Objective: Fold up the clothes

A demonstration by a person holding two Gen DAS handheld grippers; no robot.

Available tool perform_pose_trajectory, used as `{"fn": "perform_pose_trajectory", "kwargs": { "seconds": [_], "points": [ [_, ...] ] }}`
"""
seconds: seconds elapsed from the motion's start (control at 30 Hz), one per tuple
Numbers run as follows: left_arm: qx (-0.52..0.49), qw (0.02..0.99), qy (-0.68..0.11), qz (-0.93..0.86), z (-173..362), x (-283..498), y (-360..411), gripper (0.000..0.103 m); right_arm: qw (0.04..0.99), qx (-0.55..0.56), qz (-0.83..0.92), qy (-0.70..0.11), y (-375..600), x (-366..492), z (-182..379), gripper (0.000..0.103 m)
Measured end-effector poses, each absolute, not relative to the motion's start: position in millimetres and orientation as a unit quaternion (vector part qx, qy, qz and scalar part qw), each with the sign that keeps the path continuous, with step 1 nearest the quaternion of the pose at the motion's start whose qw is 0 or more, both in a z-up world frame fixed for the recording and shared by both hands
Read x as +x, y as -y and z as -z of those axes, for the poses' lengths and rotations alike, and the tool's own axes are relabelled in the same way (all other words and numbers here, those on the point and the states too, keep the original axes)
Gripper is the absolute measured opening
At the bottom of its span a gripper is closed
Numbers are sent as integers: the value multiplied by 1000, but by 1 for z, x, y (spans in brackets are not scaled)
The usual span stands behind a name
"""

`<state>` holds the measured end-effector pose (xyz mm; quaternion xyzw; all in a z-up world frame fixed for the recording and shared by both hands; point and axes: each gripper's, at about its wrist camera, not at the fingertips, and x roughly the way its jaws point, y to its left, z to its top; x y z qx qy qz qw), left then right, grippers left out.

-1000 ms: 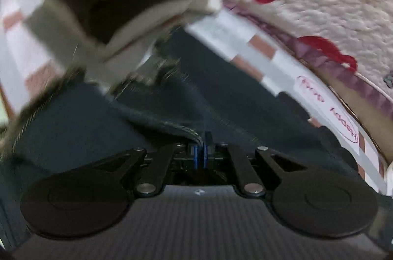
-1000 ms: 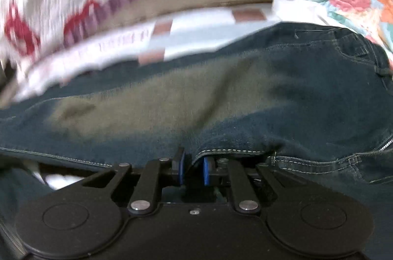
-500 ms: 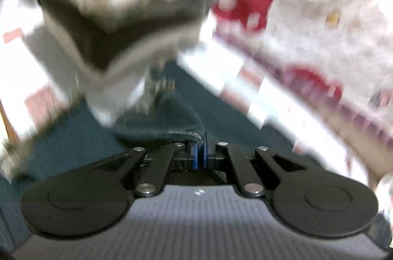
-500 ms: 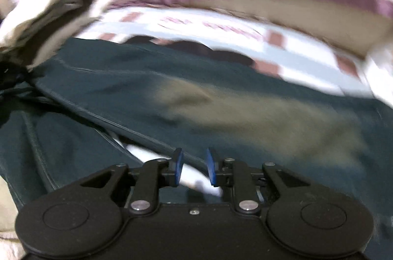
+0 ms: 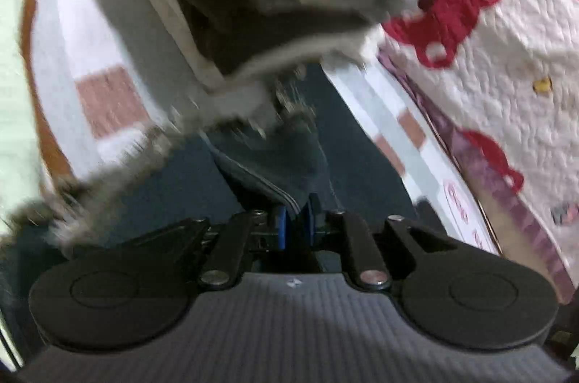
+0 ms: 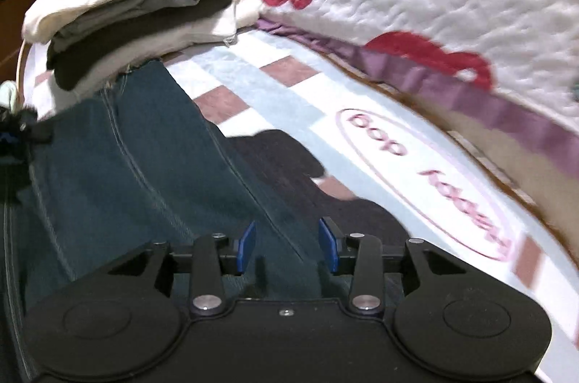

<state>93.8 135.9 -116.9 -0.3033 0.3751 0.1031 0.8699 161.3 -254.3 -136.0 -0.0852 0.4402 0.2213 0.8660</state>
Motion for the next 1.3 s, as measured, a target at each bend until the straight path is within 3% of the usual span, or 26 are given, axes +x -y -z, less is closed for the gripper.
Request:
{"fn": "perform_pose_trajectory", "kwargs": {
  "seconds": [0.17,0.3,0.4,0.43,0.47,0.5,0.53,0.57,0.77,0.83,0.9,0.97,1.03,1.1,1.13,1.2,1.3],
  "points": [
    [-182,910,-307,-210,85,88,-151,7,848,-77,-250,-461,235,188,155,44],
    [-258,887,-356,-143,96,92,-166,8,839,-93,-257,-471,225,199,168,51],
    [-266,873,-399,-90,112,102,-151,22,837,-76,-260,-476,227,200,179,53],
    [-265,869,-412,-73,117,106,-145,33,839,-68,-262,-472,228,198,182,55],
    [-253,870,-417,-72,119,106,-139,34,841,-59,-264,-468,229,197,185,55],
    [-236,877,-412,-78,116,106,-133,33,844,-63,-268,-460,228,195,187,51],
    [-219,883,-407,-83,114,105,-127,33,848,-82,-271,-447,226,191,187,38],
    [-205,890,-400,-80,109,104,-121,33,852,-104,-273,-434,222,188,186,9],
    [-122,925,-357,-48,79,111,-80,33,911,-201,-195,-301,208,179,141,7],
    [-104,929,-353,-34,73,119,-64,34,921,-177,-166,-304,213,193,140,8],
    [-86,928,-362,-16,76,136,-44,36,921,-149,-151,-328,219,211,157,16],
    [-47,926,-376,10,84,156,-18,40,920,-123,-134,-348,227,219,177,17],
    [-1,922,-384,45,93,172,7,40,926,-40,-117,-357,245,212,178,25],
    [61,920,-378,81,104,185,32,42,929,69,-115,-344,282,189,168,48],
    [112,919,-367,88,111,190,47,43,930,90,-107,-340,303,176,163,52],
    [174,912,-357,103,126,202,70,49,931,123,-89,-332,344,148,154,54],
    [153,894,-384,172,140,232,74,51,931,97,1,-352,428,107,142,55]
  ]
}}
